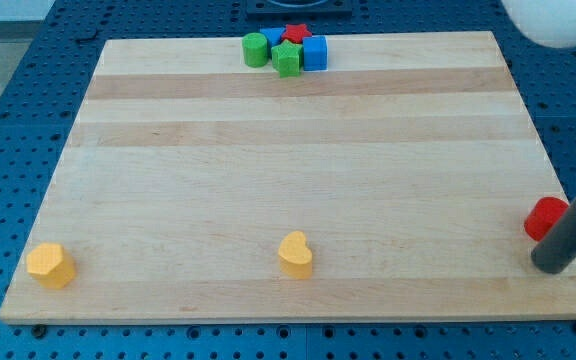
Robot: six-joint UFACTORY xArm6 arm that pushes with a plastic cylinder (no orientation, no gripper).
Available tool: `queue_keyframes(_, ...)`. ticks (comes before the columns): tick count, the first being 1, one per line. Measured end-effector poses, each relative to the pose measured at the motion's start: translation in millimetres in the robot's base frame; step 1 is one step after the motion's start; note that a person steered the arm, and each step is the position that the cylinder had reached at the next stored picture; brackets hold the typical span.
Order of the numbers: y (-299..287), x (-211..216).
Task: Push red circle towards the center
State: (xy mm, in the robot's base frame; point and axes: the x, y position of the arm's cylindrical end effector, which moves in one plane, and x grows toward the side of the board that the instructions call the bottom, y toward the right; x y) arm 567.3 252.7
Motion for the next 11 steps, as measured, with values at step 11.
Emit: queue_keyframes(11,-100.8,-141.9)
